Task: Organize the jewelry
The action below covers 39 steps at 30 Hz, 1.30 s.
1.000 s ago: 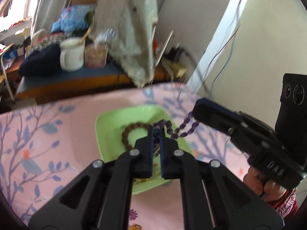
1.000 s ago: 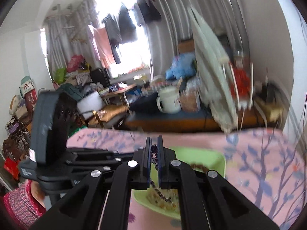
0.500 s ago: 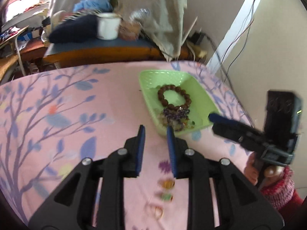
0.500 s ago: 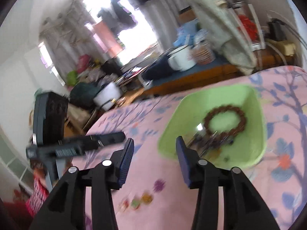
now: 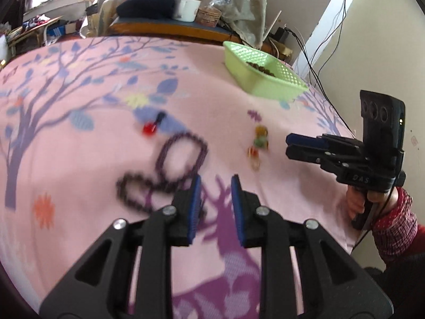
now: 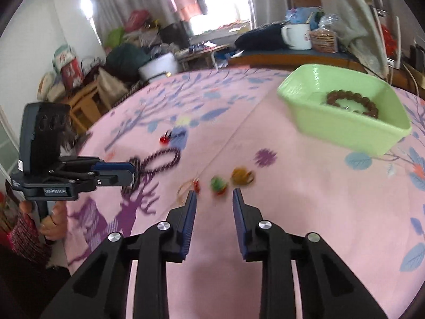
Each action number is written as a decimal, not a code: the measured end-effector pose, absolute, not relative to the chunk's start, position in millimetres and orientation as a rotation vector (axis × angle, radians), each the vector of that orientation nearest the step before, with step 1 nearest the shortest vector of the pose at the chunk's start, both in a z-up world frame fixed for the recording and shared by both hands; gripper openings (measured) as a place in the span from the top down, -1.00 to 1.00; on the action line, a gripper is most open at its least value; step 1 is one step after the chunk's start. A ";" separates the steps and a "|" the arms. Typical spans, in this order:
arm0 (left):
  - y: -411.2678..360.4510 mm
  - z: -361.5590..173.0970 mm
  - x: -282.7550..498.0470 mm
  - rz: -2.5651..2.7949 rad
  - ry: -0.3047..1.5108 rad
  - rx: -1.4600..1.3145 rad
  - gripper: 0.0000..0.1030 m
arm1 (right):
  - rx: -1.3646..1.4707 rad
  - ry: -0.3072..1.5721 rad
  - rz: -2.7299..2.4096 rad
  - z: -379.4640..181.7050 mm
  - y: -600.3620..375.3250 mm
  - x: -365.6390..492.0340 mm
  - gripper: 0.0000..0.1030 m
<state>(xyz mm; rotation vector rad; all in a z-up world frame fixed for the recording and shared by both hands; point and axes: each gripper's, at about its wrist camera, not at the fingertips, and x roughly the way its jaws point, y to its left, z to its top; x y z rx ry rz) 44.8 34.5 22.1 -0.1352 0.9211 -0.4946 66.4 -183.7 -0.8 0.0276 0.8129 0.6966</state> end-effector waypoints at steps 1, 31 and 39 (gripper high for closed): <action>41.1 21.0 42.3 -0.477 0.921 -0.137 0.57 | 0.021 0.815 0.696 -1.4 -181.4 66.3 1.00; 70.6 33.4 114.4 -0.543 0.933 -0.396 0.79 | -0.137 0.788 0.705 -9.1 -142.5 56.0 1.00; 22.0 41.0 97.1 -0.624 0.945 -0.339 0.79 | -0.122 0.753 0.701 -1.1 -156.8 49.3 1.00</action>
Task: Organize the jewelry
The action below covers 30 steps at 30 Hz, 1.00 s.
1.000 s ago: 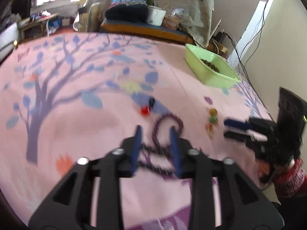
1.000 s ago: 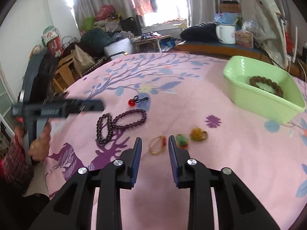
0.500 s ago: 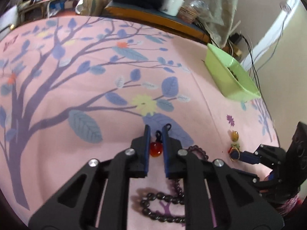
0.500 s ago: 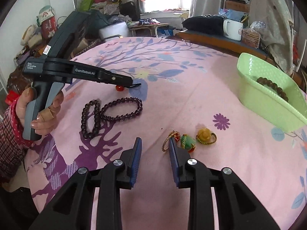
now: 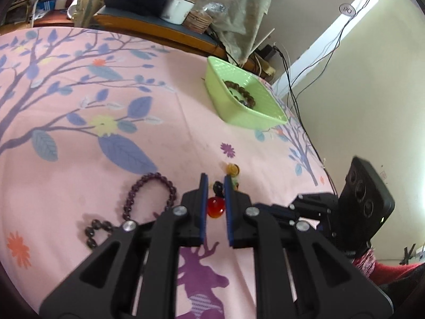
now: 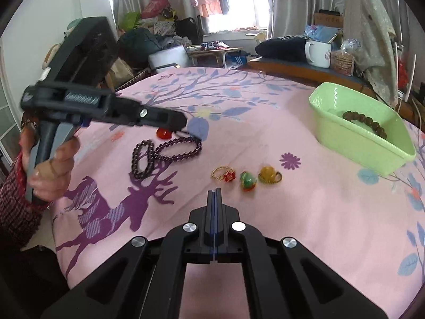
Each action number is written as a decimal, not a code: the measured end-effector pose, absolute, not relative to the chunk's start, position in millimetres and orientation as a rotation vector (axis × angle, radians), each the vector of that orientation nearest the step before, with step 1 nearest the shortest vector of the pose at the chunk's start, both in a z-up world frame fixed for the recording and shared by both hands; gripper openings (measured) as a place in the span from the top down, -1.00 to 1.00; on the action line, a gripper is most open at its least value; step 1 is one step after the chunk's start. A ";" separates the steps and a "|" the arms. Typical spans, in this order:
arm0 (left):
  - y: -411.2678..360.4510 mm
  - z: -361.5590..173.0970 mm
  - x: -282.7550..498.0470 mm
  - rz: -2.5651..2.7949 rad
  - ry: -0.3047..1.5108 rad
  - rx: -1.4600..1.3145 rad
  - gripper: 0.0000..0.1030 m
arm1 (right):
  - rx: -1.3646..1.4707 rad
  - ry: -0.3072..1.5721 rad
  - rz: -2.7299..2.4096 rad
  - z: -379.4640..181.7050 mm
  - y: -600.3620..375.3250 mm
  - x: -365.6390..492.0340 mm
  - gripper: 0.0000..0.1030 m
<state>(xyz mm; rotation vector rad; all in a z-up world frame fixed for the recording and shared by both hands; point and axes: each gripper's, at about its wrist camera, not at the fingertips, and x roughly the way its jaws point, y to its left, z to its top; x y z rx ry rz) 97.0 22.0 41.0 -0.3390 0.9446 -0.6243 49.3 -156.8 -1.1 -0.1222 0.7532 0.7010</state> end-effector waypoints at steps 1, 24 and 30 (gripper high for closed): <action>20.4 39.2 96.5 -0.611 0.949 -0.332 0.79 | -0.132 0.783 0.707 -4.0 -153.7 55.3 1.00; 7.3 10.0 39.8 -0.540 0.969 -0.113 0.40 | -0.270 0.835 0.707 -12.6 -128.0 69.5 0.61; 5.1 11.2 36.7 -0.531 0.946 -0.069 0.40 | -0.250 0.831 0.709 -12.2 -122.3 84.1 0.61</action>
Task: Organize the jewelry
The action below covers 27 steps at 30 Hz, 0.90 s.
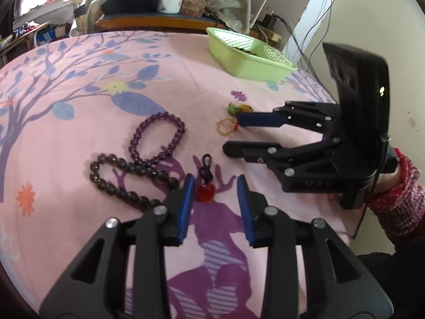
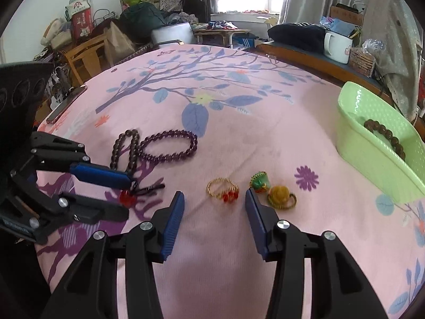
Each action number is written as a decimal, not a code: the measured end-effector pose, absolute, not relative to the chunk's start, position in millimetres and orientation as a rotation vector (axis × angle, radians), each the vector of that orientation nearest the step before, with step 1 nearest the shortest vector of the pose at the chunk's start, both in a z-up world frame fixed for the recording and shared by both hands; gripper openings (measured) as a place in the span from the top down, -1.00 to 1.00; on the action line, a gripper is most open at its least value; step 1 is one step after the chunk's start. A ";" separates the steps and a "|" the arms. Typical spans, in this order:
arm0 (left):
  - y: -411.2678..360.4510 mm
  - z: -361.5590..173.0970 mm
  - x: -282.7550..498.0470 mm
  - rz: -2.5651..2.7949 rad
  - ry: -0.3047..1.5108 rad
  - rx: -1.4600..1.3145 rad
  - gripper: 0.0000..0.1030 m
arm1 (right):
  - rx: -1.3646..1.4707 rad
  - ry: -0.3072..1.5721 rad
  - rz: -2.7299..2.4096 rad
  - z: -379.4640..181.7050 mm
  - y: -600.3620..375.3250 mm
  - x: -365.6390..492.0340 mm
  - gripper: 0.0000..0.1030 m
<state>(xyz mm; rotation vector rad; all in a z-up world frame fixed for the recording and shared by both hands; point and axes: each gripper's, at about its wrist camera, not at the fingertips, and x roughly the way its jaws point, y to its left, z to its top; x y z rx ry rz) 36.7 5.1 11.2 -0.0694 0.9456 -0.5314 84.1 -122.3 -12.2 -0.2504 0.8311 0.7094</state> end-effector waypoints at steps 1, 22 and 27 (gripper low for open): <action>4.3 9.6 38.6 -0.519 0.950 -0.062 0.40 | -0.255 0.829 0.709 -12.4 -121.0 85.0 0.62; -88.6 88.3 128.4 -0.732 0.858 -0.052 0.73 | 0.006 0.610 0.511 59.0 -258.2 100.9 1.00; -124.8 87.0 193.0 -0.711 0.930 -0.157 0.73 | 0.093 0.629 0.426 52.7 -290.8 141.6 1.00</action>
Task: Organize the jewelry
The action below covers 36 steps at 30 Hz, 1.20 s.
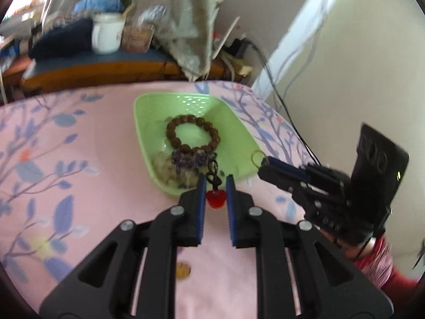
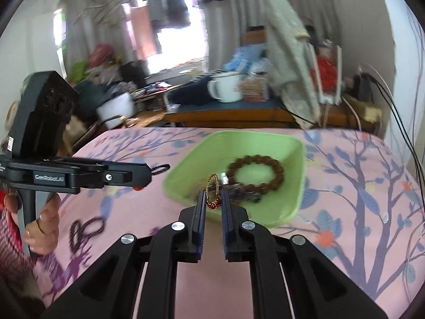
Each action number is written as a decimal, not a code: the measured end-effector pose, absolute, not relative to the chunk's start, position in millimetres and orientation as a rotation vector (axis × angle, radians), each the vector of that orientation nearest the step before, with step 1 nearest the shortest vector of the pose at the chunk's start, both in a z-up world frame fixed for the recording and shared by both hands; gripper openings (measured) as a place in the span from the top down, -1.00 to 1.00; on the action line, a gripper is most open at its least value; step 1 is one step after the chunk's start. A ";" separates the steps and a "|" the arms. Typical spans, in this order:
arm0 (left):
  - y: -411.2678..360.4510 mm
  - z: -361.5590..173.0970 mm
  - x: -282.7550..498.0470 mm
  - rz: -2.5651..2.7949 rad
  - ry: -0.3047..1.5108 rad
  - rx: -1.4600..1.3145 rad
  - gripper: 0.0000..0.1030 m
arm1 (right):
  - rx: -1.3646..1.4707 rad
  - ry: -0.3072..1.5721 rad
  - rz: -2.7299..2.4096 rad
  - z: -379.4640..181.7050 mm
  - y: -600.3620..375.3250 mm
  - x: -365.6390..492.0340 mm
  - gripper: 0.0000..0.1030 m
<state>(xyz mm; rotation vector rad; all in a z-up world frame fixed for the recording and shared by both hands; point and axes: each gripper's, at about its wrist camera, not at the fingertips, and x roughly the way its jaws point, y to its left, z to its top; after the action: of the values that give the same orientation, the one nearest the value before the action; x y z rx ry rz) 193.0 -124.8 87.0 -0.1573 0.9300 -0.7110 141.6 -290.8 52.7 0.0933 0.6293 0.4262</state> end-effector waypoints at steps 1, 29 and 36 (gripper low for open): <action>-132.2 80.5 203.1 -0.701 0.957 -0.162 0.73 | 0.116 0.641 0.415 49.0 -296.6 149.2 1.00; 69.9 58.6 99.9 -0.395 0.889 -0.269 0.29 | 0.073 0.761 0.663 11.9 -201.1 94.9 0.82; 57.5 38.8 83.8 -0.411 0.924 -0.223 0.29 | -0.021 0.784 0.628 5.6 -173.8 95.0 0.83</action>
<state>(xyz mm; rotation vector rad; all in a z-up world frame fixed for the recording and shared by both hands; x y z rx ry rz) 83.8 57.5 38.8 -0.2231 0.9242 -0.4115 95.0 -173.8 5.6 -0.0211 0.7843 0.6282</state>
